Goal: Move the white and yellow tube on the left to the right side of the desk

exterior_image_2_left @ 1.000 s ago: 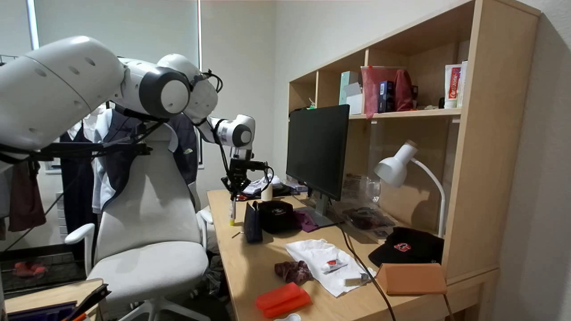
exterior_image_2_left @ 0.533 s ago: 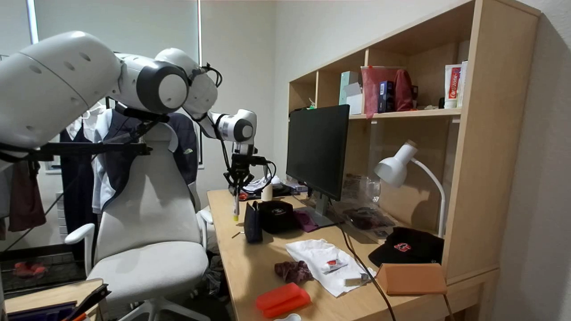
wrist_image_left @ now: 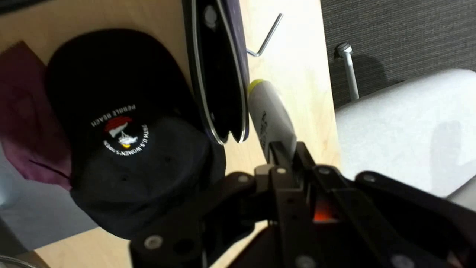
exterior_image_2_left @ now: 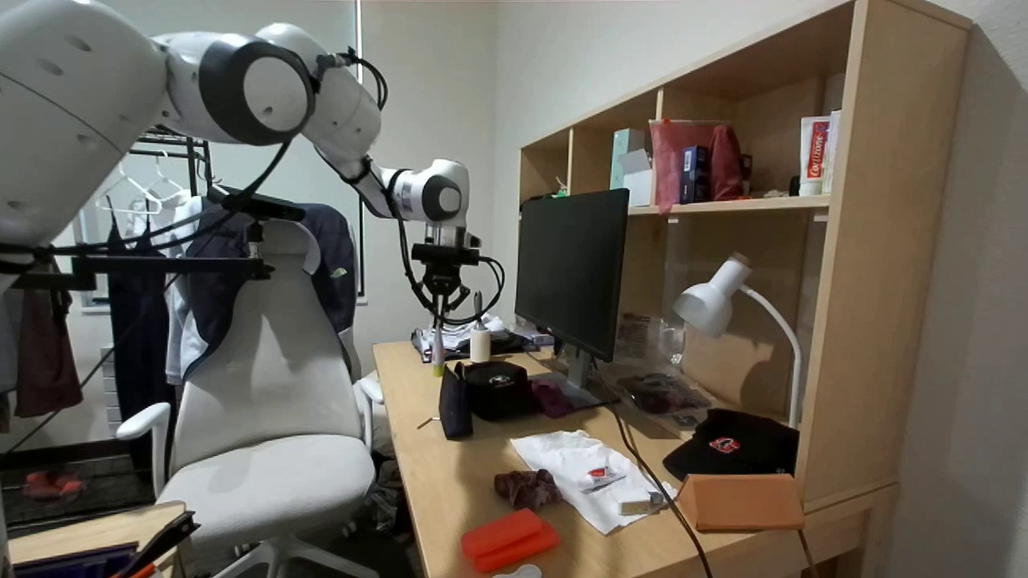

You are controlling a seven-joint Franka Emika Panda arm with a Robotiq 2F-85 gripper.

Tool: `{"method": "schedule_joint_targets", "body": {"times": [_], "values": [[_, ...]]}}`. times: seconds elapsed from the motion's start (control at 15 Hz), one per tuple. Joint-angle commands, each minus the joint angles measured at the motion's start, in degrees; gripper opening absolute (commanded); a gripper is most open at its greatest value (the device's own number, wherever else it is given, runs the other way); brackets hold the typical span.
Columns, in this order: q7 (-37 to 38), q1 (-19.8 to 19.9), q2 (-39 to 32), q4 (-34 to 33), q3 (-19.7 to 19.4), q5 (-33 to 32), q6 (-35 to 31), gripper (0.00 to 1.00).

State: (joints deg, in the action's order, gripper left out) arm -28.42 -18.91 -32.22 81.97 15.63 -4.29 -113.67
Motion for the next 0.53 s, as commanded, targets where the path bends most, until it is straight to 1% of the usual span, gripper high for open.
{"method": "schedule_joint_targets", "body": {"times": [0.0,0.2,0.47], "values": [[7.1,2.2,9.6,11.3,-0.2,2.5,-2.9,0.09],[11.3,3.8,15.6,18.6,-0.3,5.0,-6.4,0.09],[17.4,5.9,24.0,30.6,-1.4,9.3,-15.0,0.09]]}}
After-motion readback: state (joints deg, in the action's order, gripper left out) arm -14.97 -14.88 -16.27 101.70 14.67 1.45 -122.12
